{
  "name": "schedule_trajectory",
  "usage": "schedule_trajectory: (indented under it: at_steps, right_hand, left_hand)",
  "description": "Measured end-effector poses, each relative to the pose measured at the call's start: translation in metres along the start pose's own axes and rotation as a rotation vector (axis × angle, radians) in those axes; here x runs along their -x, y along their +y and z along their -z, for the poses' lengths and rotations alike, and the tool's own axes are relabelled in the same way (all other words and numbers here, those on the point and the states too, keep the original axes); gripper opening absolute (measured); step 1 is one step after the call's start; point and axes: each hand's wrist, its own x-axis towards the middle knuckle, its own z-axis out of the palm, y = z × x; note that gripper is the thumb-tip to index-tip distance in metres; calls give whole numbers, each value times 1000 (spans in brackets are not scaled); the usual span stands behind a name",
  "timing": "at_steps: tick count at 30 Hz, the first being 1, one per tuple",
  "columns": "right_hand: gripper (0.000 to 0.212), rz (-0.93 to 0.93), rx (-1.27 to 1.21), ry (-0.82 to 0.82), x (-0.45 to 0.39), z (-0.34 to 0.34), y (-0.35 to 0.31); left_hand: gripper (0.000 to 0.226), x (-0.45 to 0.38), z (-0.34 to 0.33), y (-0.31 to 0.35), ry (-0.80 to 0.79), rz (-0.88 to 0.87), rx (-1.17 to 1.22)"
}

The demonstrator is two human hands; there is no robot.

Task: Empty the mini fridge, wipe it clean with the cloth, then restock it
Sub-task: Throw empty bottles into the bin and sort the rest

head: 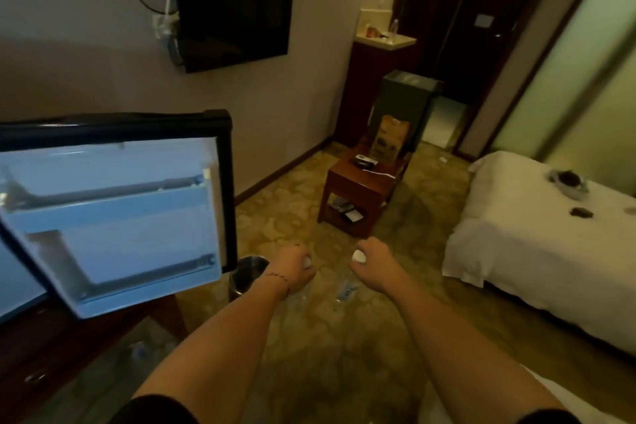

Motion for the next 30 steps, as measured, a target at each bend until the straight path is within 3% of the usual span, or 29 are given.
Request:
schedule_trajectory:
  at_steps: [7,15,19,30]
  right_hand:
    - [29,2,23,-17,-114,19,31]
    - [26,148,60,-157,-238,-7,22]
    - [25,262,61,-254,-313,-39,7]
    - [32,685,30,-488,-506,-131,-23]
  left_hand:
    - [28,-126,2,-8,39,5,27]
    - [28,-207,5,-53,104,153,78]
    - [30,-246,2,-96,78,282,49]
    - [30,-324,-28,-161,213,781,132]
